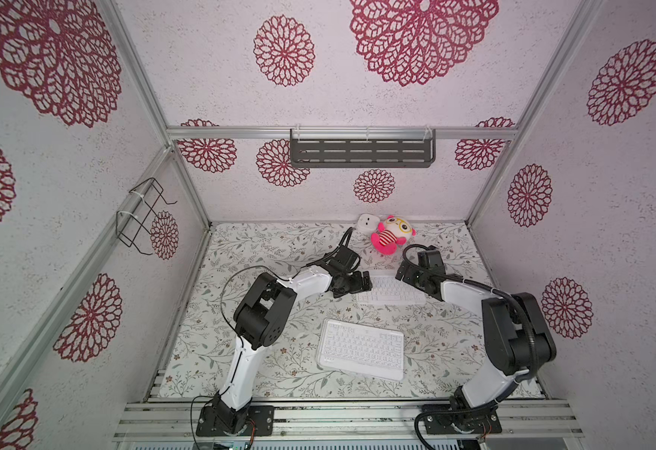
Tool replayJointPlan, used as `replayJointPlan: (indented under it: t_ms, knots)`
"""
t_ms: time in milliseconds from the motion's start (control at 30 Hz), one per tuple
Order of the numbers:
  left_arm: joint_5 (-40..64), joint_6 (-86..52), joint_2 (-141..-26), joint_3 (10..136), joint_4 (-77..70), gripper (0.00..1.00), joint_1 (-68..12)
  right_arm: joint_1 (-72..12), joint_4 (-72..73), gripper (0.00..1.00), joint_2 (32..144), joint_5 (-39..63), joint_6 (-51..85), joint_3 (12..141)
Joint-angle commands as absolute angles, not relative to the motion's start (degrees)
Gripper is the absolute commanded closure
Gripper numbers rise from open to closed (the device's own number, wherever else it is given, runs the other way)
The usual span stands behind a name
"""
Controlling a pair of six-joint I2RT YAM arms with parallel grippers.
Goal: Stack the numeric keypads
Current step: Move the numeric keypad to the center of the board.
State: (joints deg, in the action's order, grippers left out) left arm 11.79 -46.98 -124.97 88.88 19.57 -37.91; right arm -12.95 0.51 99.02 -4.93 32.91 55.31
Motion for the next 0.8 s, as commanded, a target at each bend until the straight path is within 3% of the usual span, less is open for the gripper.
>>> replayJointPlan:
  t_ms: [0, 467, 767]
  knots:
    - [8.67, -48.38, -126.65, 86.94, 27.16, 0.02, -38.08, -13.27, -2.90, 0.02, 100.78, -6.71, 29.71, 58.09]
    - [8.58, -48.89, -126.79, 86.81, 27.25, 0.02, -38.14, -13.05, -2.38, 0.01, 100.65, -12.33, 25.17, 56.87]
    - [7.63, -48.78, -127.15, 87.19, 27.78, 0.02, -38.24, -13.72, -4.86, 0.03, 107.10, -2.22, 25.48, 59.84]
